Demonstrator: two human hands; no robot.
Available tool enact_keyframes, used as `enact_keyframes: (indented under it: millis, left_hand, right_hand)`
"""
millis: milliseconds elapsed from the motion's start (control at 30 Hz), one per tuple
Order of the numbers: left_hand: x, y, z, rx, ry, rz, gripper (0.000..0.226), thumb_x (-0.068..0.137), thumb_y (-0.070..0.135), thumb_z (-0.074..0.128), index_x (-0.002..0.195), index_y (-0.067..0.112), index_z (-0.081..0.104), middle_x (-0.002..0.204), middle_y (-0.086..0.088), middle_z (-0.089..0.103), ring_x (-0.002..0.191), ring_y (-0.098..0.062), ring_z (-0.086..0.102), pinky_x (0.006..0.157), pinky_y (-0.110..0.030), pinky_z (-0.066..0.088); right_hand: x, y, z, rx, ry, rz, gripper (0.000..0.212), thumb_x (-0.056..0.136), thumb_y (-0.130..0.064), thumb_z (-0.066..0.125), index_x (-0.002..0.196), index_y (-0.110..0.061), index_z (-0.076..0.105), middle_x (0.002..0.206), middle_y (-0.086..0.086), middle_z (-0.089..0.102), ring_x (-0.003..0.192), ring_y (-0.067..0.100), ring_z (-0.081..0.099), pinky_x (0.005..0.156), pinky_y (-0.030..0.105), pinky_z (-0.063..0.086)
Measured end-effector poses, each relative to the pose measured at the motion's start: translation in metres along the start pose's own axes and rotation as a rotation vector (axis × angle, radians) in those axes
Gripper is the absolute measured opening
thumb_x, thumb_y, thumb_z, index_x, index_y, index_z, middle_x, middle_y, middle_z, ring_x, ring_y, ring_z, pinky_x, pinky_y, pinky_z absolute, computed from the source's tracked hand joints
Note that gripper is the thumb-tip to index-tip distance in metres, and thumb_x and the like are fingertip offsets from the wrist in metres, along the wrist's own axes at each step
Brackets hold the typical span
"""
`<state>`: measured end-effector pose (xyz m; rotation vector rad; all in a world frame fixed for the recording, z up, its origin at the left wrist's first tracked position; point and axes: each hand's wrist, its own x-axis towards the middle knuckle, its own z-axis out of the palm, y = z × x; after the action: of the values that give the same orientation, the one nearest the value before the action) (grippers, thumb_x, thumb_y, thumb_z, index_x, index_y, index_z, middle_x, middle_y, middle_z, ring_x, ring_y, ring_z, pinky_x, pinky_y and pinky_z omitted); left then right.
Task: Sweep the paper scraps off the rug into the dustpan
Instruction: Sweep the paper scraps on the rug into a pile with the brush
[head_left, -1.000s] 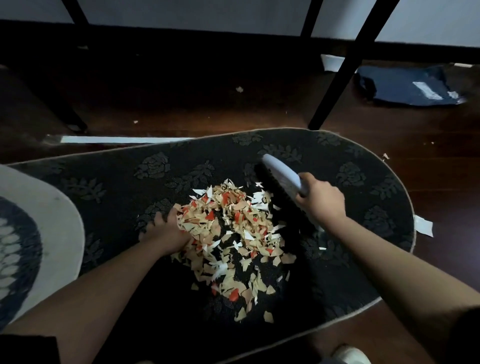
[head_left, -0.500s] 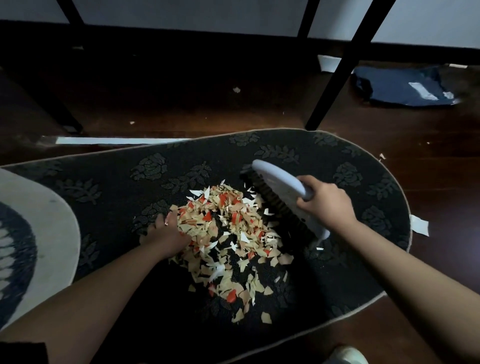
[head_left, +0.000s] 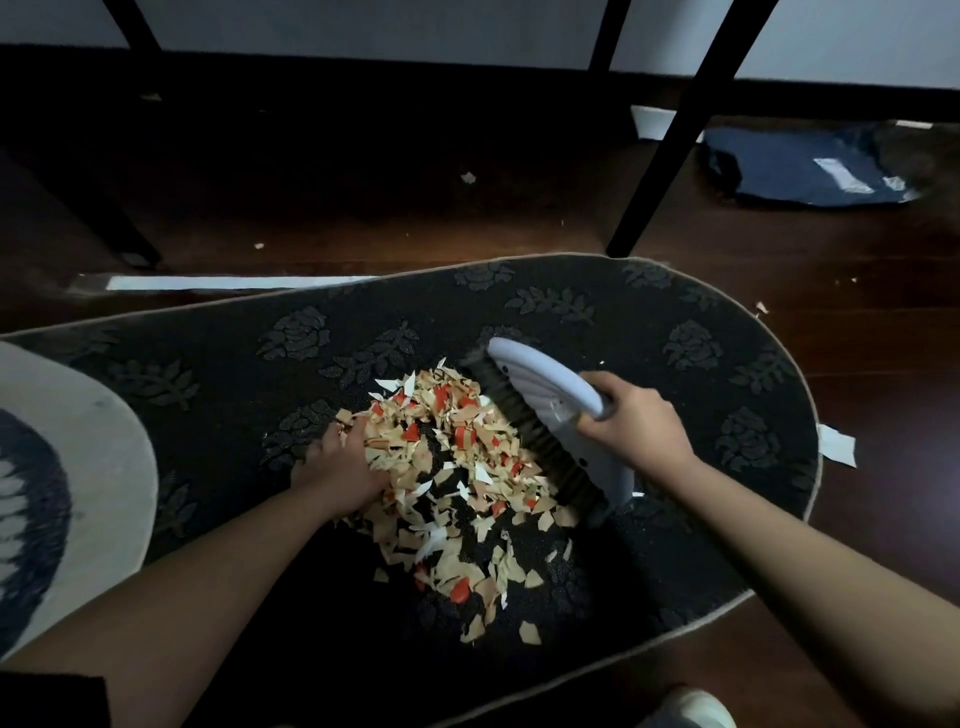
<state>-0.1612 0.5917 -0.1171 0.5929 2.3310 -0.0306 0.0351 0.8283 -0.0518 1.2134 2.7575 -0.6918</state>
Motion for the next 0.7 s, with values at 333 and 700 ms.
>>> enact_keyframes:
  millis: [333,700]
  left_hand:
    - [0.005,-0.008,-0.006,-0.035,0.033,-0.023,0.086,0.089,0.049,0.055,0.153,0.027,0.002,0.161,-0.008,0.003,0.146,-0.035,0.014,0.115,-0.049,0.024]
    - [0.017,-0.029,-0.004,-0.09,-0.006,-0.075,0.085,0.091,0.054,0.05,0.154,0.024,0.001,0.161,-0.009,0.006,0.145,-0.035,0.018,0.116,-0.047,0.025]
  right_hand:
    - [0.023,0.0,-0.002,-0.161,0.087,0.092,0.046,0.085,-0.031,0.056,0.13,-0.032,0.049,0.103,0.008,0.068,0.09,0.033,0.064,0.072,0.036,0.05]
    - [0.008,-0.023,-0.014,-0.172,0.077,-0.087,0.046,0.084,-0.03,0.059,0.129,-0.036,0.051,0.1,0.004,0.069,0.09,0.029,0.065,0.07,0.033,0.047]
